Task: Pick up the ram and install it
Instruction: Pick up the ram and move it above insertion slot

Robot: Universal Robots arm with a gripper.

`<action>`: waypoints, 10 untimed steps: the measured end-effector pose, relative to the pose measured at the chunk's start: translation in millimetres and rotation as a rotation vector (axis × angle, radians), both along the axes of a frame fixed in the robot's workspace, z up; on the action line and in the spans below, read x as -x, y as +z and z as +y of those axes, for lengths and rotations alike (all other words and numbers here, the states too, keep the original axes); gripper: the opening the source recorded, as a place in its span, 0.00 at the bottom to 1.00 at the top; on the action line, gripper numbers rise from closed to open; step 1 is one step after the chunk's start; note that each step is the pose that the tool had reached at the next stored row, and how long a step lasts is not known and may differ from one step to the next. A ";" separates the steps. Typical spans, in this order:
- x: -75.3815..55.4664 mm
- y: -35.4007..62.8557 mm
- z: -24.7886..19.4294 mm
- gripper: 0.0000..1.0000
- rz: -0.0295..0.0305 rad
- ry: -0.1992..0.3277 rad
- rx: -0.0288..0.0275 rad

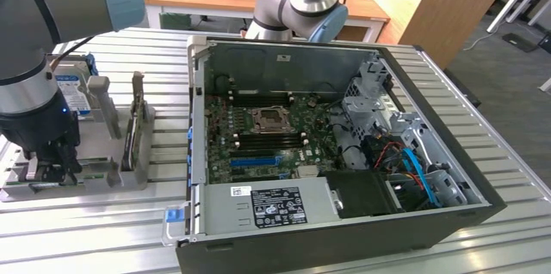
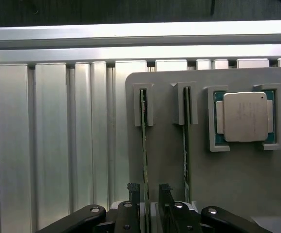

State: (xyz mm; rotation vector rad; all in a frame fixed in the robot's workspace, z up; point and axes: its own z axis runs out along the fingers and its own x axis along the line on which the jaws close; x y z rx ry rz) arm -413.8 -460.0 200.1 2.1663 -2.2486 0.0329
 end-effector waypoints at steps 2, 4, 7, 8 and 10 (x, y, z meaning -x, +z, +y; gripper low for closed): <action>0.0 -1.1 0.0 0.30 0.0000 0.000 0.0000; 0.0 -1.3 0.0 0.30 0.0003 0.001 0.0001; -0.1 -1.8 -0.3 0.30 -0.0001 0.004 -0.0001; -0.1 -1.8 -0.6 0.30 -0.0002 0.005 -0.0002; -0.1 -1.7 -0.8 0.30 -0.0002 0.007 -0.0001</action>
